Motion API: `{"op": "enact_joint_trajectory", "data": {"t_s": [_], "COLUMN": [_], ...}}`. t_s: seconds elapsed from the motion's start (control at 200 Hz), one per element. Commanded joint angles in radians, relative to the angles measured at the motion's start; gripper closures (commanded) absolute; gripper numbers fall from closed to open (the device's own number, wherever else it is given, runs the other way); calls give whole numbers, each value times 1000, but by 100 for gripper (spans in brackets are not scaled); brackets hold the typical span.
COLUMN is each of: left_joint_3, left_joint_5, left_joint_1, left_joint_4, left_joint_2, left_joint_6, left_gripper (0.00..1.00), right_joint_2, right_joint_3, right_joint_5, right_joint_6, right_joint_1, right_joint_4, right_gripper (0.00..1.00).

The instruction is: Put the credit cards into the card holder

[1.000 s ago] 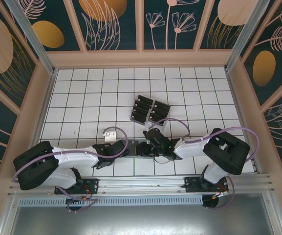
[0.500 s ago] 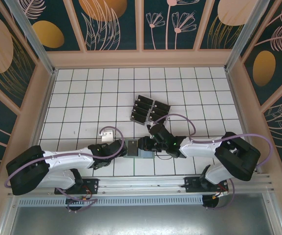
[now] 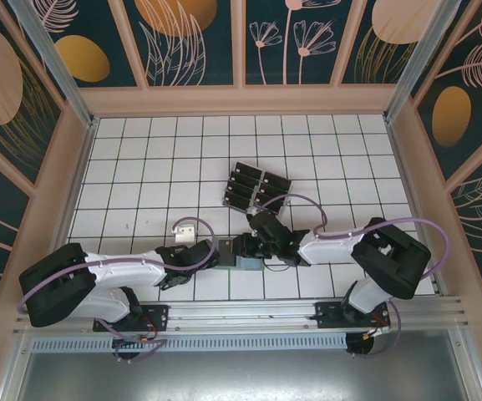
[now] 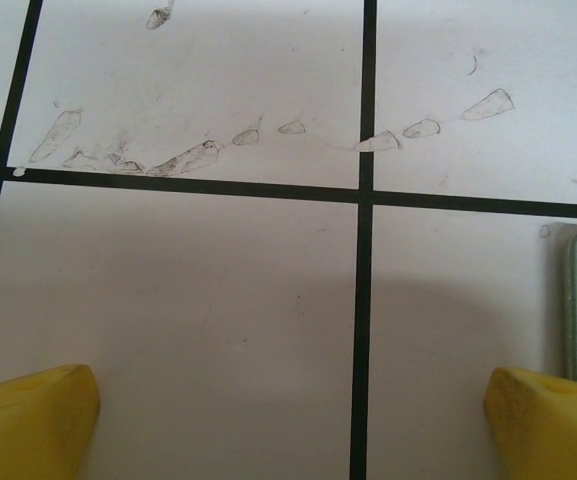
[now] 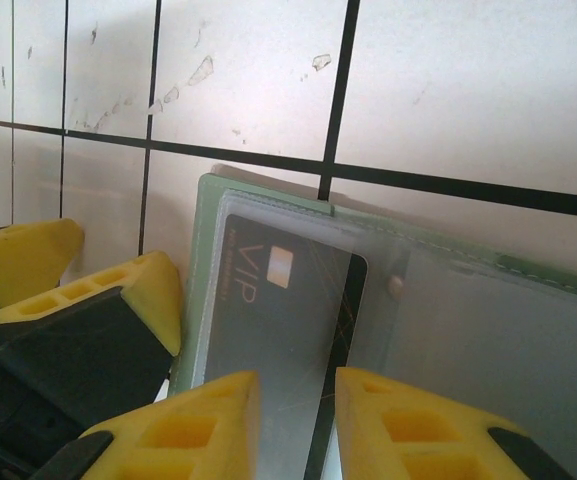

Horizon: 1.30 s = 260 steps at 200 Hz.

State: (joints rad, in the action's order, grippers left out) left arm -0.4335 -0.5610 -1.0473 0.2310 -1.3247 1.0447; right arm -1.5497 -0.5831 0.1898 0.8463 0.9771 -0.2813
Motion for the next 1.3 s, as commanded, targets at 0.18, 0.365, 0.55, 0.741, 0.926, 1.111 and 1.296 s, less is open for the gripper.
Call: {"op": "enact_joint_trajectory", "data": {"t_s": [0.18, 0.365, 0.55, 0.741, 0.926, 1.111, 1.296], "left_joint_3": [31, 43, 49, 52, 55, 53, 52], "left_joint_5": [17, 26, 33, 33, 35, 35, 36], "left_joint_1": [0, 0, -1, 0, 0, 0, 0], "left_joint_4": [-45, -64, -75, -75, -81, -81, -81], "left_joint_2": [-19, -23, -20, -17, -21, -21, -22], "left_joint_6": [7, 8, 7, 7, 8, 4, 4], "left_gripper": [1, 1, 1, 1, 1, 1, 1], "right_joint_2": [-53, -73, -80, -14, 44, 40, 13], "right_joint_3": [-44, -64, -73, -52, -1, 26, 26], "right_joint_5": [19, 23, 27, -6, -36, -34, -33], "right_joint_6": [-3, -1, 0, 3, 18, 30, 29], "right_joint_1": [25, 36, 42, 42, 39, 40, 40], "right_joint_4": [-24, -24, -24, 9, 28, 16, 8], "right_gripper": [75, 77, 77, 75, 73, 73, 73]}}
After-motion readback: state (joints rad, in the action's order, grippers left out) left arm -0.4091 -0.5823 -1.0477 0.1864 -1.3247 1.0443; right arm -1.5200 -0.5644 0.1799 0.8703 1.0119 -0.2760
